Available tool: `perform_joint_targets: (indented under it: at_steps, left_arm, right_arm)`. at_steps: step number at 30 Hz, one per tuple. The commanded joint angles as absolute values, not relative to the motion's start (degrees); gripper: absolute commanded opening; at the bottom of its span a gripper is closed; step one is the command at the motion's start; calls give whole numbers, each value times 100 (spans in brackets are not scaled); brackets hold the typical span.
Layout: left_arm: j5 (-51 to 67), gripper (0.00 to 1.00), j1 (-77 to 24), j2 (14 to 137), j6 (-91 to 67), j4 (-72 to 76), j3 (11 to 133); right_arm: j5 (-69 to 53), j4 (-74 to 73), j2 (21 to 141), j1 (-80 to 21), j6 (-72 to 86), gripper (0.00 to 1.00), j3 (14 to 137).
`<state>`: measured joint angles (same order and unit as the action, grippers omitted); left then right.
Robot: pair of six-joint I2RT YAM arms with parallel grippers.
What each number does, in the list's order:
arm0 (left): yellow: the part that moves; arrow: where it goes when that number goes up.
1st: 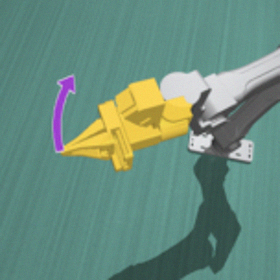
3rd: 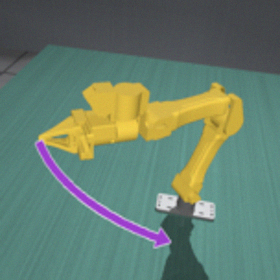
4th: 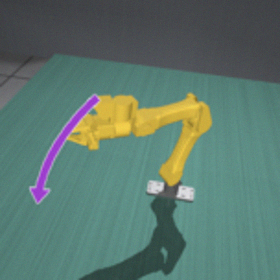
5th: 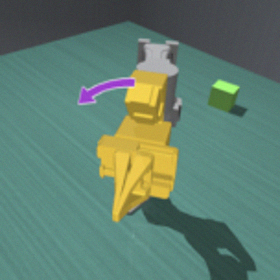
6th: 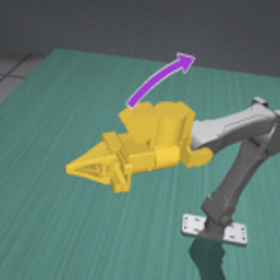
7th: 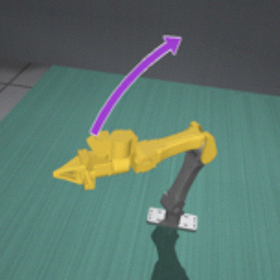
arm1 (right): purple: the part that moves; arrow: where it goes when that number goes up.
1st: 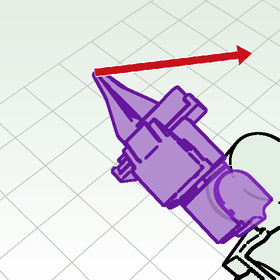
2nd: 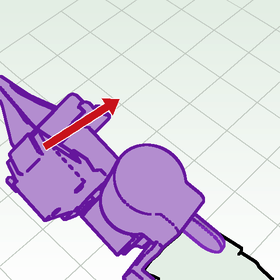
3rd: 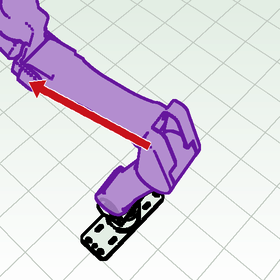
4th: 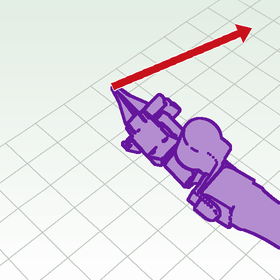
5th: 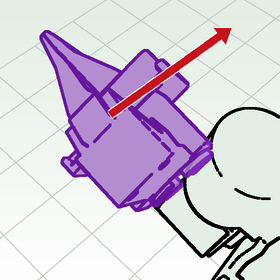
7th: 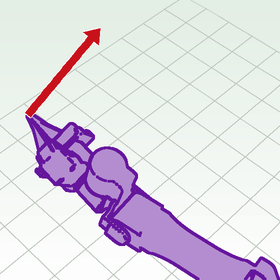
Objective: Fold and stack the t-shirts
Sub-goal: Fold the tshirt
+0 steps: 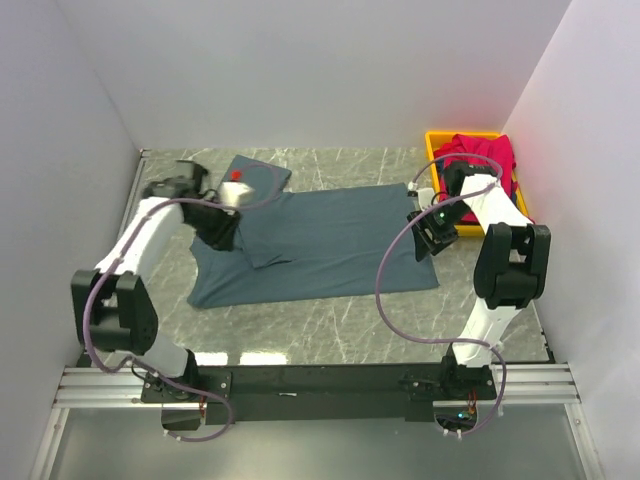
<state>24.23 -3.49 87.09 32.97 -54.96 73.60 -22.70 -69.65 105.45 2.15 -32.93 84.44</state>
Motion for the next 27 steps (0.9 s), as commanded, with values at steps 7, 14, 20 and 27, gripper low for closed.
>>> perform_joint_targets:
  at_steps: [7,14,20,27]
  left_arm:
    - [1240,43,-1616,9764,2540,-4650,7330]
    - [1081,44,-1916,10142,2610,-4588,7313]
    - [976,45,-2100,10379,2575,-4509,7277]
    - [870,44,-2206,10582,2601,-4509,7251]
  right_arm:
    - [-2646,-6742,10512,246,-2988,64,8280]
    - [-2593,-6697,10599,246,-3006,63,8218]
    - [-2540,-6732,10652,264,-3059,63,8262]
    - [-2496,-6732,10608,281,-3102,63,8200]
